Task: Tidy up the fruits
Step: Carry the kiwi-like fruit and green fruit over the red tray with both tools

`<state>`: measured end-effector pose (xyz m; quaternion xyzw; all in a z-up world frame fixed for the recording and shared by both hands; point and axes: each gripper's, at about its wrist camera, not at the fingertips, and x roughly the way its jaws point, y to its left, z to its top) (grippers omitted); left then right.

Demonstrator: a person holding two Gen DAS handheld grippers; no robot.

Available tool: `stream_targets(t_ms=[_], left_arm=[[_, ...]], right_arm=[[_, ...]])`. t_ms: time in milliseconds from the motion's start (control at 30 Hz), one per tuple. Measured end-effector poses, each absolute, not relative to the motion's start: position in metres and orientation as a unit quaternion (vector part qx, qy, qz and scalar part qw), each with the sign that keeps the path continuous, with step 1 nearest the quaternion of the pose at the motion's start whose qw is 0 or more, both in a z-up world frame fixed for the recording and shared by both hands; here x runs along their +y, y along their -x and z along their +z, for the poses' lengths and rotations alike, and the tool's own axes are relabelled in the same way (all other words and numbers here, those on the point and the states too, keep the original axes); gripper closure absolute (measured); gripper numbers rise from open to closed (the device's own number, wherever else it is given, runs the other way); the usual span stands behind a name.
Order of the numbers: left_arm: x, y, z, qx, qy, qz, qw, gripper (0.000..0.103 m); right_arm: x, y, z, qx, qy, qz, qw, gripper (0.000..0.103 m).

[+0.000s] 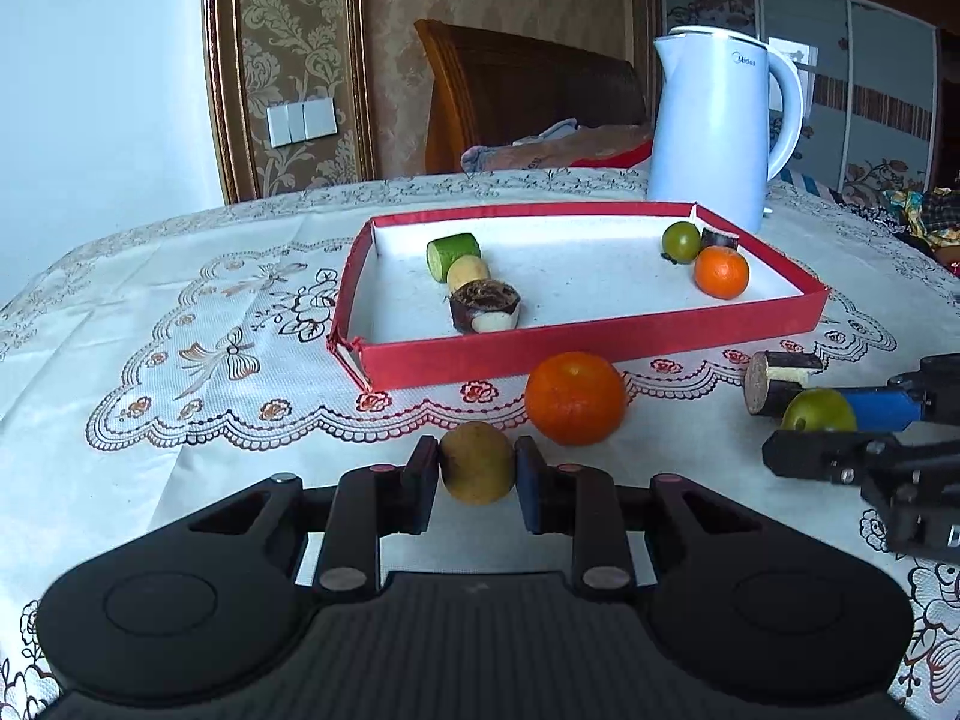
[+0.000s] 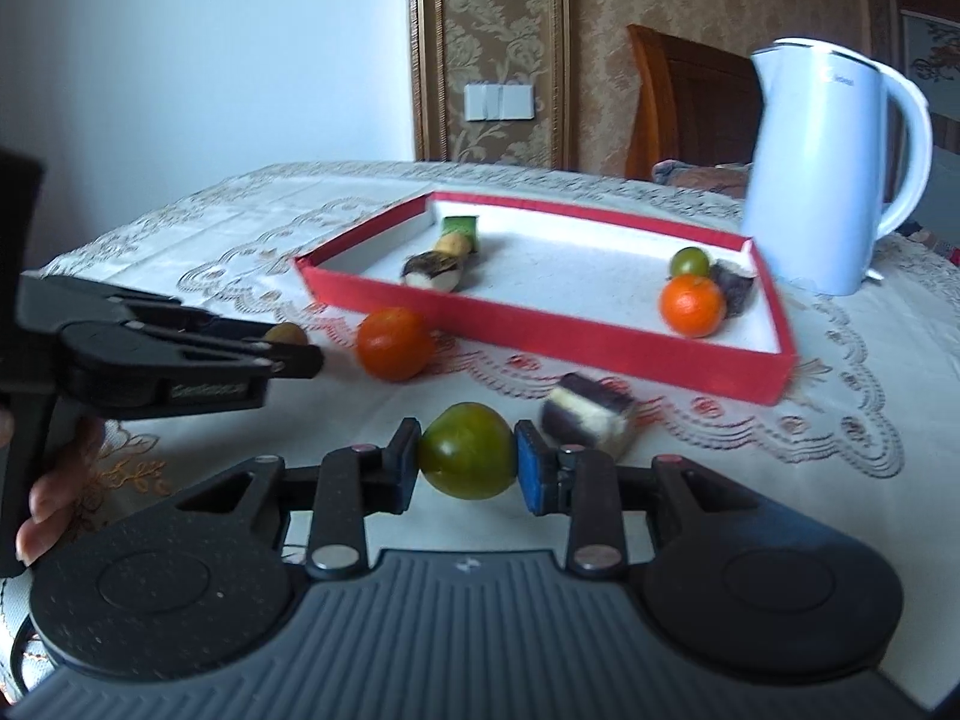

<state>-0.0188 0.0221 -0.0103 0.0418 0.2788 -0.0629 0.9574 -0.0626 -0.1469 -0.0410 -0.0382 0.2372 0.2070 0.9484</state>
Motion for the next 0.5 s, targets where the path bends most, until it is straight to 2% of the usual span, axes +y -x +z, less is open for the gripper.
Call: stream_targets(t_ms=[500], left_arm=[[0.022, 0.017, -0.008, 0.282, -0.037, -0.058, 0.957, 0.076]], right_arm=[[-0.169, 0.056, -0.036, 0.223, 0.007, 0.185, 0.957, 0.071]])
